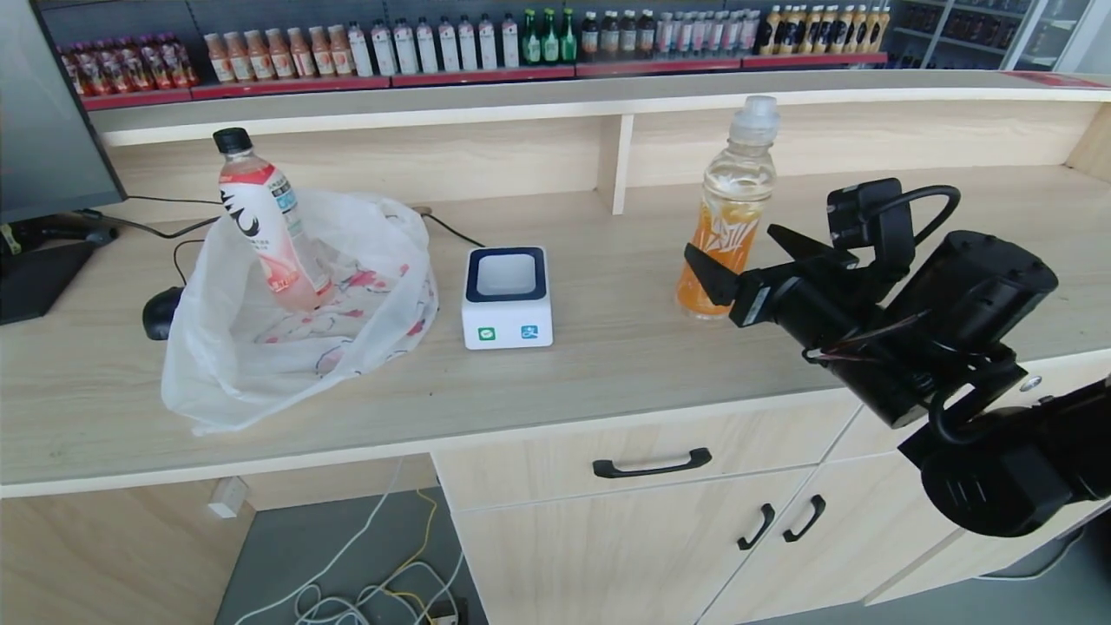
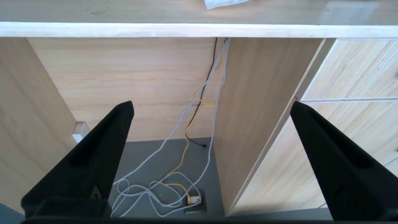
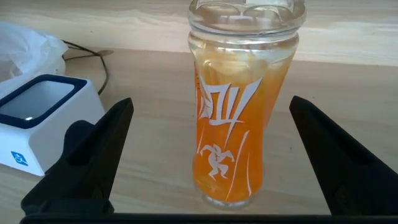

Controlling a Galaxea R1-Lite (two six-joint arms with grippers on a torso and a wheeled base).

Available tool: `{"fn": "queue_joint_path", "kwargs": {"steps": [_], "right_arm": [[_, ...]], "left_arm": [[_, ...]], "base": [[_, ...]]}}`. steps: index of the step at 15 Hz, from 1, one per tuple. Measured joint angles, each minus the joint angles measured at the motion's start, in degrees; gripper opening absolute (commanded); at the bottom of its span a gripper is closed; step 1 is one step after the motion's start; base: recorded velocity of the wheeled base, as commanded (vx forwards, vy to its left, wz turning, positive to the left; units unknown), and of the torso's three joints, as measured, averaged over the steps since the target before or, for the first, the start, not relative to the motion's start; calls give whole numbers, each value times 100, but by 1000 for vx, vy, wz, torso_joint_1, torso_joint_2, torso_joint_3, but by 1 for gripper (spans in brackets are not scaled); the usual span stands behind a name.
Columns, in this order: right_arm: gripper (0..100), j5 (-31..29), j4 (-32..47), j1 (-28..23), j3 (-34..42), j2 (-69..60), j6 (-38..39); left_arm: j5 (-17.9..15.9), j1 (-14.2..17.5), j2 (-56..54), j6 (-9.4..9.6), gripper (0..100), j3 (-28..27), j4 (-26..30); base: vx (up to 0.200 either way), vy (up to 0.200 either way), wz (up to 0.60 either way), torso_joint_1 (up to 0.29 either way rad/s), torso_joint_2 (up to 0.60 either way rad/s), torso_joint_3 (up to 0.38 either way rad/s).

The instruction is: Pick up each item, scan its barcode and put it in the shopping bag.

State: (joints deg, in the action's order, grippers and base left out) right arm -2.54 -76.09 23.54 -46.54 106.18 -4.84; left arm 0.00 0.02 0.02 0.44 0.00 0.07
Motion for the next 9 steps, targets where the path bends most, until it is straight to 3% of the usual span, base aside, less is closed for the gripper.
{"fn": "queue_joint_path", "kwargs": {"steps": [9], "right_arm": [[100,535,80,-356,-1059,708,-2]], "left_arm": [[0,5,0,0,100,0,0]], "base": [[0,0,0,0,0,0]]}}
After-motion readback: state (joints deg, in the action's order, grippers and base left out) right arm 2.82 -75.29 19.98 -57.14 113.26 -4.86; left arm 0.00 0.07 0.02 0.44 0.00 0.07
